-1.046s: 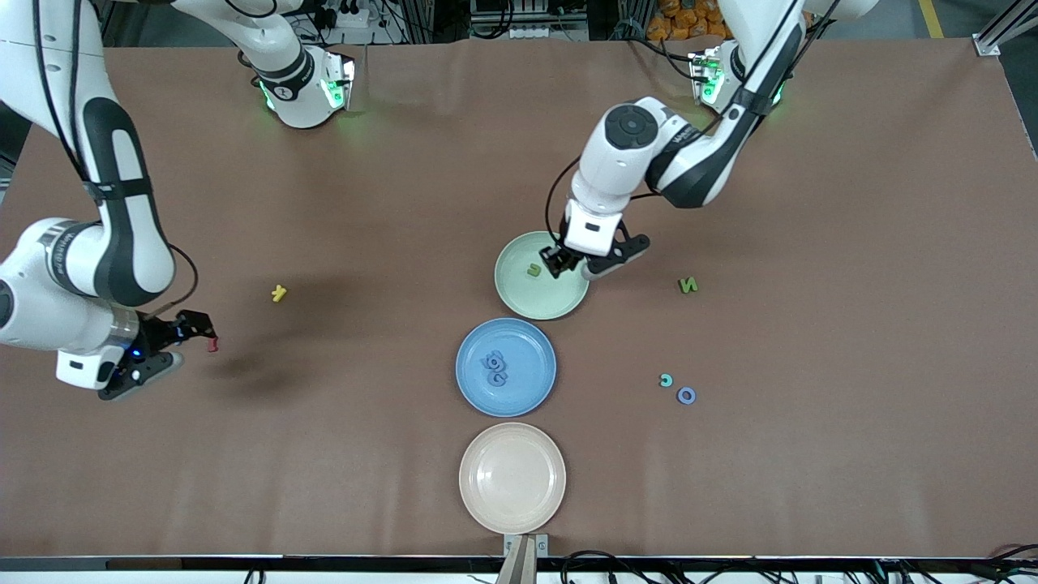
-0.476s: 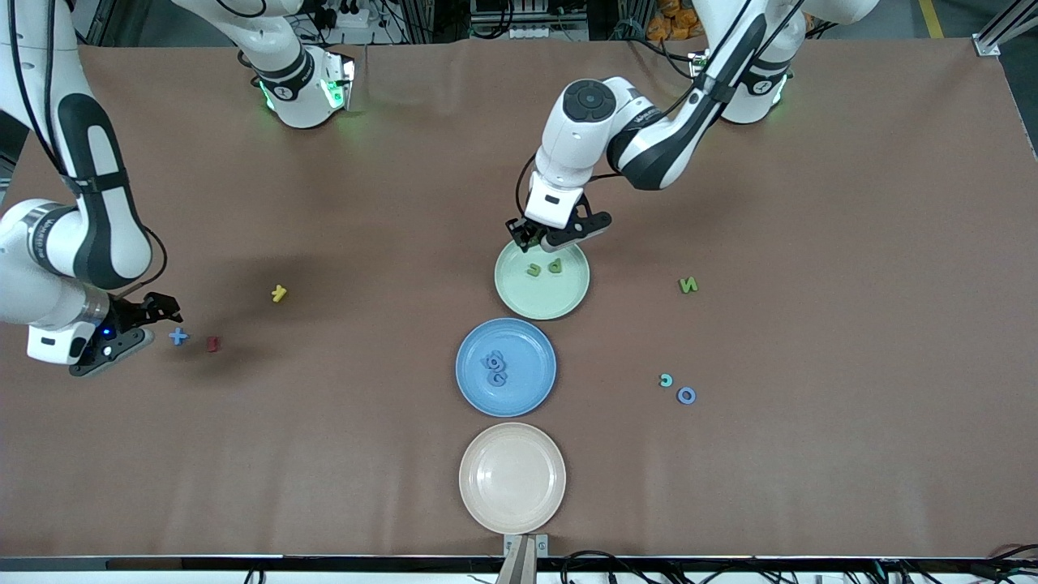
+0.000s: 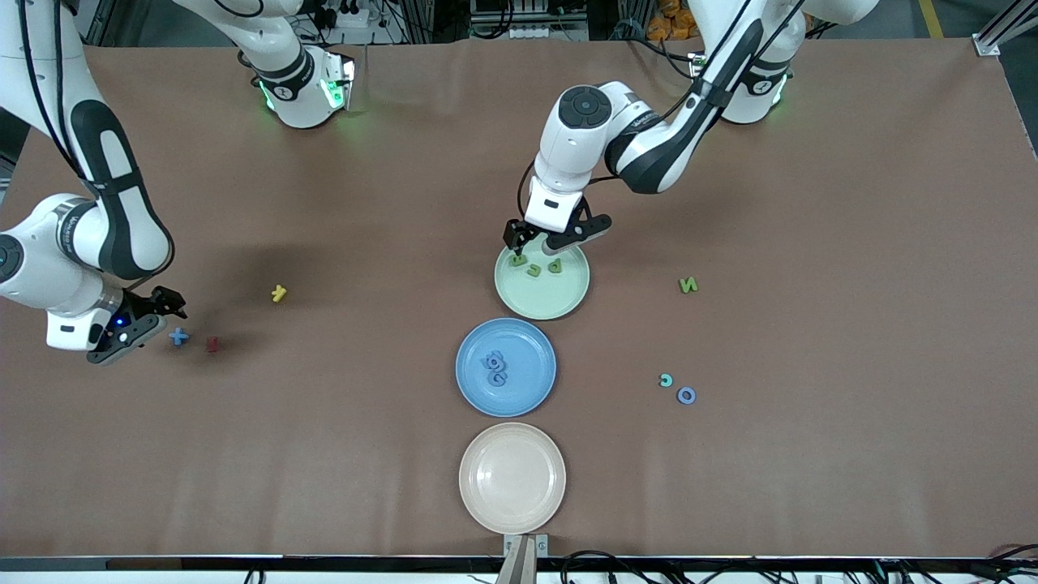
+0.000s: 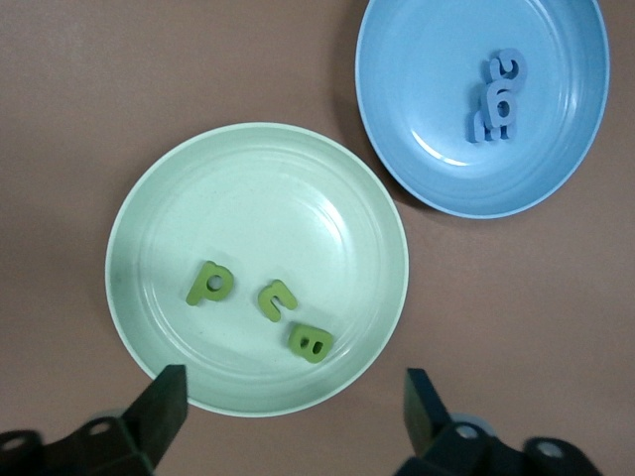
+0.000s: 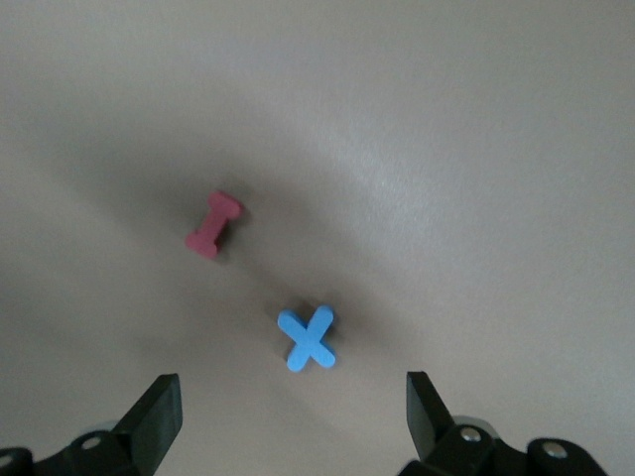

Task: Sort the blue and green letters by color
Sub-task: 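Drop the B on the green plate while the right gripper reaches the x, then grasp the blue x with the right gripper while the left gripper grasps N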

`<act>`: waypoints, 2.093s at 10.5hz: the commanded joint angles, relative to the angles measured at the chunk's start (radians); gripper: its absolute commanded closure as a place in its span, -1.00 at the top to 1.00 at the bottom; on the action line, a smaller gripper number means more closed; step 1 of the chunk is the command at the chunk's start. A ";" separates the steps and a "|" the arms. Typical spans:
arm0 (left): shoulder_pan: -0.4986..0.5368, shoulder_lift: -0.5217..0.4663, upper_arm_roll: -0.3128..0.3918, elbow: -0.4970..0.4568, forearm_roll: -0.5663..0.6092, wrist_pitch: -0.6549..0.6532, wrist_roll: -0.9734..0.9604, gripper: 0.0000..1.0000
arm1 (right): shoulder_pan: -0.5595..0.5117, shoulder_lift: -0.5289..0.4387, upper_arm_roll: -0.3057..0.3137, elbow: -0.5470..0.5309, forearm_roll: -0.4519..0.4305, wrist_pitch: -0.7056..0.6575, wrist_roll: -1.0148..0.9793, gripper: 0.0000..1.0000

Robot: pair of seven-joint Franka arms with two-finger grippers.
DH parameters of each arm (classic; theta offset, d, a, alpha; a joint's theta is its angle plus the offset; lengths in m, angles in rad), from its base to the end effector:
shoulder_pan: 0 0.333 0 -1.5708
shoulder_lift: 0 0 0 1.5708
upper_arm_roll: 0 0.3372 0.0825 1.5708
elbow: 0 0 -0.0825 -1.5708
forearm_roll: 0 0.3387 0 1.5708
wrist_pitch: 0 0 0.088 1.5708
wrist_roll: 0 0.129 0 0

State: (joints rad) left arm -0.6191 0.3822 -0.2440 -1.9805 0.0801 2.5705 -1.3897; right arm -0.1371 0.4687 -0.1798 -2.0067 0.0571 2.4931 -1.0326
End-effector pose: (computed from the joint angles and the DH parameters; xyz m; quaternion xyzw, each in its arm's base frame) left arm 0.4051 -0.4584 0.3303 0.9640 0.2414 0.0305 0.1075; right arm 0.5632 -0.1788 0.2579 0.9406 0.3384 -0.0039 0.0260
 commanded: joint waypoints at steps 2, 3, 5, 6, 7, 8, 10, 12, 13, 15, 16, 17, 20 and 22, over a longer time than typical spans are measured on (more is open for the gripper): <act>0.050 -0.003 0.012 0.019 0.096 -0.096 -0.022 1.00 | -0.039 0.011 0.026 -0.049 -0.005 0.071 -0.061 1.00; 0.073 -0.006 0.011 0.012 0.121 -0.121 -0.003 1.00 | -0.041 0.021 0.031 -0.050 -0.002 0.090 -0.060 1.00; 0.128 -0.016 0.008 0.009 0.122 -0.177 0.102 1.00 | -0.041 0.028 0.037 -0.050 0.016 0.093 -0.060 1.00; 0.140 -0.017 0.009 0.012 0.121 -0.179 0.121 1.00 | -0.041 0.036 0.037 -0.050 0.026 0.098 -0.061 1.00; 0.186 -0.031 0.009 0.019 0.121 -0.181 0.154 1.00 | -0.042 0.047 0.037 -0.050 0.026 0.119 -0.061 1.00; 0.238 -0.043 0.005 0.016 0.122 -0.187 0.203 1.00 | -0.042 0.057 0.037 -0.049 0.026 0.130 -0.061 1.00; 0.280 -0.052 0.005 0.017 0.122 -0.226 0.248 1.00 | -0.044 0.071 0.039 -0.047 0.026 0.147 -0.061 1.00; 0.317 -0.066 0.003 0.019 0.121 -0.236 0.282 1.00 | -0.047 0.077 0.037 -0.047 0.029 0.155 -0.060 1.00; 0.334 -0.071 0.003 0.016 0.122 -0.245 0.291 1.00 | -0.048 0.080 0.039 -0.047 0.038 0.155 -0.061 1.00; 0.363 -0.072 0.003 0.012 0.121 -0.306 0.357 1.00 | -0.048 0.088 0.040 -0.046 0.037 0.167 -0.063 0.39; 0.369 -0.071 0.003 0.005 0.122 -0.326 0.369 1.00 | -0.048 0.088 0.042 -0.046 0.036 0.167 -0.063 0.07; 0.374 -0.068 0.003 0.003 0.122 -0.335 0.374 1.00 | -0.048 0.088 0.049 -0.046 0.038 0.165 -0.063 -0.33; 0.433 -0.081 -0.001 -0.050 0.118 -0.336 0.438 1.00 | -0.048 0.087 0.060 -0.041 0.041 0.164 -0.052 -0.61; 0.452 -0.129 -0.003 -0.105 0.104 -0.322 0.518 1.00 | -0.050 0.065 0.071 -0.038 0.043 0.148 -0.028 -0.66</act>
State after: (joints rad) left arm -0.2053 0.3290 -0.2317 -2.0062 0.1782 2.2403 -0.9489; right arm -0.1655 0.5473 -0.1410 -2.0452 0.0782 2.6434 -1.0721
